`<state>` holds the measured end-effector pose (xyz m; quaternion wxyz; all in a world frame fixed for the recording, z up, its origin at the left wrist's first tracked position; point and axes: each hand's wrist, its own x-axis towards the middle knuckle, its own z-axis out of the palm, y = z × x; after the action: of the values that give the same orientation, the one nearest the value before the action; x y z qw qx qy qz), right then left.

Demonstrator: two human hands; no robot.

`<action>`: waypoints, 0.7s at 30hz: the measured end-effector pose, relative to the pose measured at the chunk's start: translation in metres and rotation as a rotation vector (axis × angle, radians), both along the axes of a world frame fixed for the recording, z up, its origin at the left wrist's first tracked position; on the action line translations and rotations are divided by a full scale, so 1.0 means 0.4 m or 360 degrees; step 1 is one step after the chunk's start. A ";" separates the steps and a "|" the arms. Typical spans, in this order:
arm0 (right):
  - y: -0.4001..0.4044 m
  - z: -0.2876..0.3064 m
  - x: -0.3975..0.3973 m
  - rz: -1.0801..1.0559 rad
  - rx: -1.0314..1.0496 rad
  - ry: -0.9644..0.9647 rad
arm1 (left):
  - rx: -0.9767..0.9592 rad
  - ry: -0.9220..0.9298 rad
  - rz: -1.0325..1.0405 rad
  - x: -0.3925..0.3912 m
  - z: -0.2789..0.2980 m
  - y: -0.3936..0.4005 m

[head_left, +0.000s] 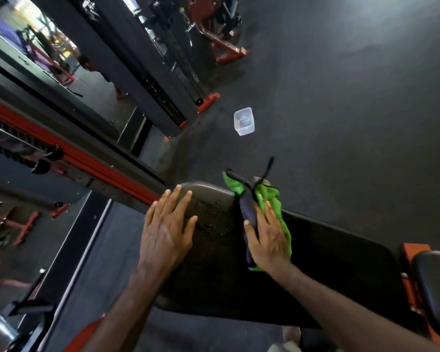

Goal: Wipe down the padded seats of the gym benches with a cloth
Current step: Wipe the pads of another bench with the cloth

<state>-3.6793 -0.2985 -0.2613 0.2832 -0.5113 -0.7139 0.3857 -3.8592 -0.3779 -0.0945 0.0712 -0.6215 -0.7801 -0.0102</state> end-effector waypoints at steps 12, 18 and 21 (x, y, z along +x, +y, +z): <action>0.026 0.123 -0.125 -0.0105 0.0083 0.0096 | 0.0280 -0.1057 0.0122 -0.085 0.015 0.019; -0.036 0.152 -0.114 0.0468 0.0814 0.0258 | 0.0399 -0.1402 0.0295 -0.106 -0.005 0.026; 0.044 0.179 -0.129 0.0228 0.0620 0.0396 | 0.0396 -0.1606 0.0375 -0.111 -0.009 0.032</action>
<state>-3.7310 -0.2809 -0.1897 0.4341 -0.3435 -0.7690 0.3197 -3.9036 -0.3652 -0.0981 -0.2389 -0.4344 -0.7748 -0.3923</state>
